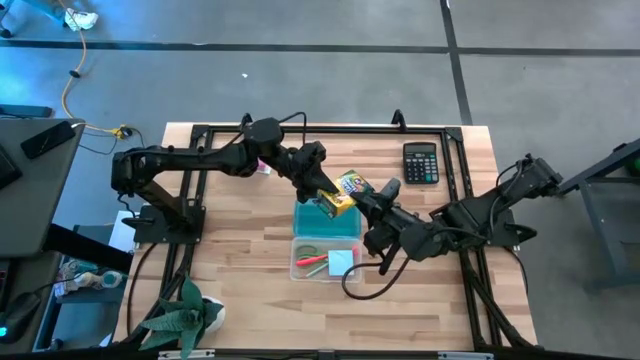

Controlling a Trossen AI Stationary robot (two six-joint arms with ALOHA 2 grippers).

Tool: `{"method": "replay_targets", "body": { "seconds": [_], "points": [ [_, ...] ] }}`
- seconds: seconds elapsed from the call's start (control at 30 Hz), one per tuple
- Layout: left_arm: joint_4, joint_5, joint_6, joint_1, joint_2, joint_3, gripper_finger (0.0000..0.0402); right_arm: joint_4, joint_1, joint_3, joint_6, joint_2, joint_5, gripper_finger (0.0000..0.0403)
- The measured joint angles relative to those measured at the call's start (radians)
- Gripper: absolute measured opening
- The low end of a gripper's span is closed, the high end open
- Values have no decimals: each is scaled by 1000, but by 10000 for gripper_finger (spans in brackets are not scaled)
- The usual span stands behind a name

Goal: Pack school essentials
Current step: Put the yellow crayon box into the supply box

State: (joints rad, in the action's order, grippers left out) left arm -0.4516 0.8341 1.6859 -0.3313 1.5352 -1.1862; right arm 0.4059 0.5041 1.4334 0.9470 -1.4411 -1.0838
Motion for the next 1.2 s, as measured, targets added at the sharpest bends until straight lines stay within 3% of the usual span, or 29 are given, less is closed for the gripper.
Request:
{"method": "replay_targets", "body": {
  "seconds": [0.3, 0.47, 0.63, 0.87, 1.2],
  "points": [
    [1, 5, -25, 0, 0, 0, 96, 1, 0, 0, -25, 1, 21, 39],
    [0, 5, -29, 0, 0, 0, 96, 0, 2, 0, -83, 1, 25, 49],
    [-2, 3, -46, -1, 0, 0, 103, 0, 2, 0, -228, 1, 30, 88],
    [2, -4, -98, -9, 0, 0, 84, 0, 2, -2, -393, 0, 19, 136],
    [25, 15, -175, -21, 0, -2, 77, -42, 16, -3, -449, -2, 10, 142]
  ]
}}
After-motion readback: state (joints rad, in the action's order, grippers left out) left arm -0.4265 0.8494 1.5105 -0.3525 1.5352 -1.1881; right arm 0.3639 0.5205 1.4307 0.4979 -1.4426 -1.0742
